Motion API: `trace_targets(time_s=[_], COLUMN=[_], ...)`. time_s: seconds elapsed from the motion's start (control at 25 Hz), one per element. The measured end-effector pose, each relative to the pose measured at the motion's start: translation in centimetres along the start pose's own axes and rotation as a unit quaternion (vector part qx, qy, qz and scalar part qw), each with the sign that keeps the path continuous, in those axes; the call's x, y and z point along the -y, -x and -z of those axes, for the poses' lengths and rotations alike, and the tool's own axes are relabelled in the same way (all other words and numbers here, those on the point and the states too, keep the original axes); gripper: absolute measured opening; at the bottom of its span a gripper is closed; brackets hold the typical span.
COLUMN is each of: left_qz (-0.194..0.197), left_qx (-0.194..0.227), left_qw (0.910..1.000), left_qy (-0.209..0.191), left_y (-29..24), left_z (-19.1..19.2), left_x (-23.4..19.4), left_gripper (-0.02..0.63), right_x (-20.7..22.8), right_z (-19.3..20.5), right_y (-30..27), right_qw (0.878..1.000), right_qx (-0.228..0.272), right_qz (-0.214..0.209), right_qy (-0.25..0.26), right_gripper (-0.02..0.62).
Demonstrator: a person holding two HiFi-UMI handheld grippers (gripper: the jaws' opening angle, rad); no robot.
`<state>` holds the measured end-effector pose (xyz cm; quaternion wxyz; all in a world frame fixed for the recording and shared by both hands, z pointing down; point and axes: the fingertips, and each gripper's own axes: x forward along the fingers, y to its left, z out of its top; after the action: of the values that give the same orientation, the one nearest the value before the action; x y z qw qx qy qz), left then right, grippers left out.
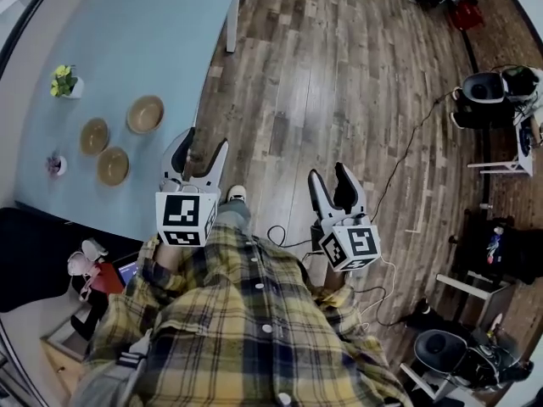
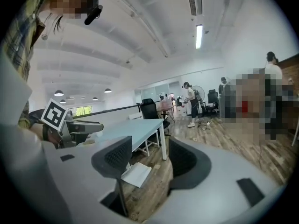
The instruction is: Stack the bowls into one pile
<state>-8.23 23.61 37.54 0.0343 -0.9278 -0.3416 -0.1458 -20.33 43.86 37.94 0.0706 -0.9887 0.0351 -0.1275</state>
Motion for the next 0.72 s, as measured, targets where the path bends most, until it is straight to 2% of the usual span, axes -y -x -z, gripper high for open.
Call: trace_targets(time_s=[0.16,0.32,0.56,0.72], left_qz=[-0.011,-0.044,-0.114,-0.174], left_qx=[0.003,0.013,0.014,0.011], left_qw=[0.9999,0.9987,0.9918,0.9814], left_qy=[0.006,0.022,0.056,0.080], left_y=[-2.7,-2.8,-1.3,0.8], left_z=[-0.9,-1.0,-0.5,0.4], left_x=[-1.7,-5.2,-10.6,-14.5], left_gripper=[0.253,0.255,0.256,0.256], right_x=[0.7,-0.5,-4.0,-7.2], right_z=[-1.0,-1.8,-3.1,-3.3], right_y=[-3.9,-7.7,-13.7,-18.5], right_qw=[1.000,0.999,0.993,0.983], right_qx=[-0.003,-0.002,-0.023,-0.047], right_qz=[-0.016,-0.045,-0.118,-0.175], right_qy=[0.005,0.005,0.020,0.031], right_gripper=[0.235,0.242,0.245,0.245])
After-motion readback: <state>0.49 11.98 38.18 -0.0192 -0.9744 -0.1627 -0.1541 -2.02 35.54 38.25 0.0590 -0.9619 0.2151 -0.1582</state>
